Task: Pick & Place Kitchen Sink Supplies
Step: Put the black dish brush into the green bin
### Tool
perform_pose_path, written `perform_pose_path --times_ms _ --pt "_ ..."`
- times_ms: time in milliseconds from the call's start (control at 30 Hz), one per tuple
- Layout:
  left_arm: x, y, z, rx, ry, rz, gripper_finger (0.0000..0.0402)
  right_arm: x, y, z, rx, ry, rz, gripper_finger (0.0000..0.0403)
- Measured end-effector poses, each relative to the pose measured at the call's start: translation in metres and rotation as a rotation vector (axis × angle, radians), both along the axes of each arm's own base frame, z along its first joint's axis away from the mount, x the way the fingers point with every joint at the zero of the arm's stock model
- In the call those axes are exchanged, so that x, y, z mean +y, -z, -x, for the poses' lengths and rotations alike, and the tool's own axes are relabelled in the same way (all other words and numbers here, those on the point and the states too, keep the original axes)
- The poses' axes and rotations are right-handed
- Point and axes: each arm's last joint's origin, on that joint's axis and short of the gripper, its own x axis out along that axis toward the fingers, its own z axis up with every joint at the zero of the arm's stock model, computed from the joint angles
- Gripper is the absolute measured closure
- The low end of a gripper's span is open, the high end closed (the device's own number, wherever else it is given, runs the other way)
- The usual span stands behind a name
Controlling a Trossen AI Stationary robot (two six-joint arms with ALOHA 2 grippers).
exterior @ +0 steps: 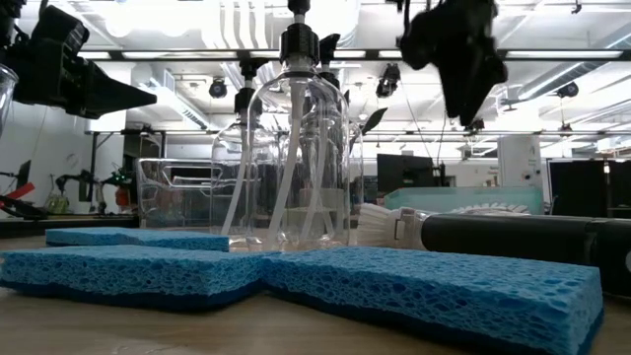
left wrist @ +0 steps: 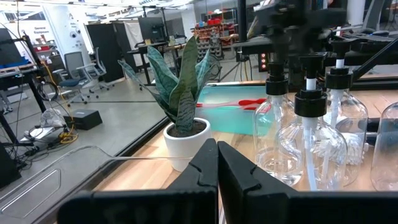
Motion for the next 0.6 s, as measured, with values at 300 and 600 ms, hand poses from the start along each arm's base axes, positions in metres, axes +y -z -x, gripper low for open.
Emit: perform_pose_path --times_ms 300,600 --pt "0.0 0.0 0.0 0.0 0.0 0.0 0.0401 0.062 0.022 -0.011 -0.014 -0.023 -0.006 0.0197" --pt "0.0 0.0 0.0 0.0 0.0 0.0 0.0401 0.104 0.052 -0.017 0.029 0.044 -0.072 0.0197"
